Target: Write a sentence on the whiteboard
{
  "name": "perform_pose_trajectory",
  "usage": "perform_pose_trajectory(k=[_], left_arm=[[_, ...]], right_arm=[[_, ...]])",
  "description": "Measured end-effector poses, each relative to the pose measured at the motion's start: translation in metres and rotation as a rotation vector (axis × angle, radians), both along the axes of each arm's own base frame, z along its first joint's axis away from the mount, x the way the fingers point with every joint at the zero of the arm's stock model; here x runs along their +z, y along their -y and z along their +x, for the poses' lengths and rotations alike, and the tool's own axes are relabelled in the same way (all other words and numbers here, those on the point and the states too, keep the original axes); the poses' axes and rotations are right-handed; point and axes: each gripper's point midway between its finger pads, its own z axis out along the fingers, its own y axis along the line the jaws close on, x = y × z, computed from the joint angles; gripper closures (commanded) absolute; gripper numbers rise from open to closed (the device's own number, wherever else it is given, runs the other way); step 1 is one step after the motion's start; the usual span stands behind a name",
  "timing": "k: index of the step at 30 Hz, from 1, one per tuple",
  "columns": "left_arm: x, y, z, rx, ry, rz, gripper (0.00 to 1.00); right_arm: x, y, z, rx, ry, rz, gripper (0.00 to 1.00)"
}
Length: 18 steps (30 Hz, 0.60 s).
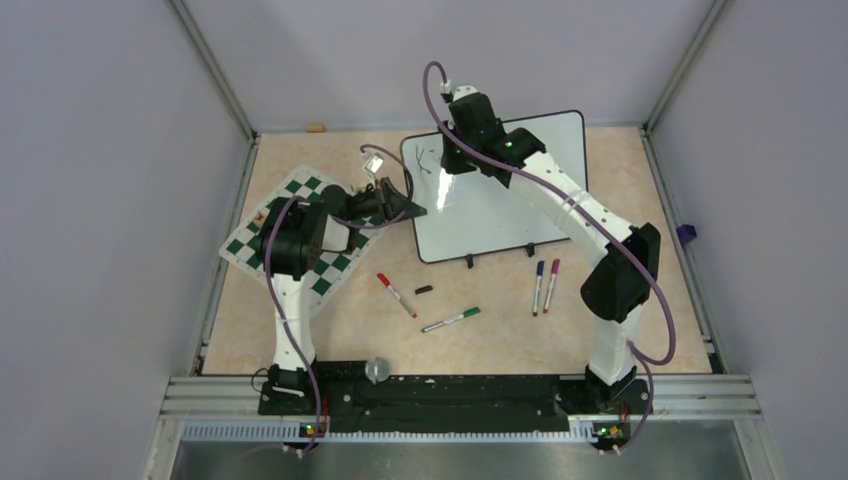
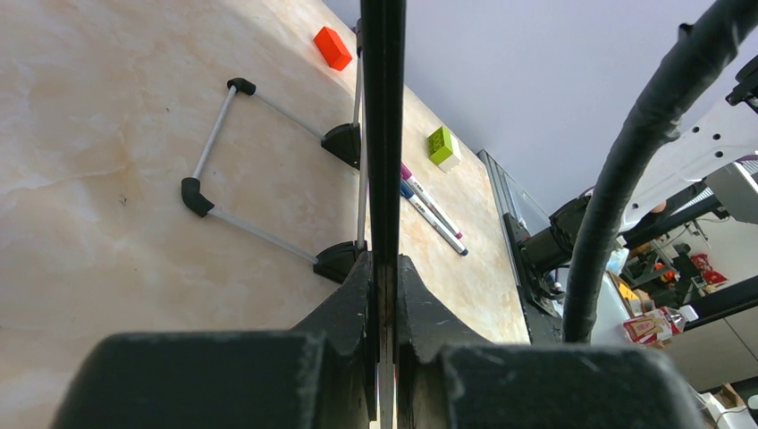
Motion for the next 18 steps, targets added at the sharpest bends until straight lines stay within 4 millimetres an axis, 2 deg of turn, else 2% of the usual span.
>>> perform_pose_trajectory(k=[10,18], left_arm=[[0.000,0.000,-0.001,0.010,-0.006,-0.002,1.00],[0.000,0.000,0.000,0.013,-0.009,-0.002,1.00]], right_arm=[[-0.006,0.001,-0.002,0.003,-0.015,-0.006,1.00],[-0.025,0.007,-0.019,0.012,-0.075,-0.018,1.00]])
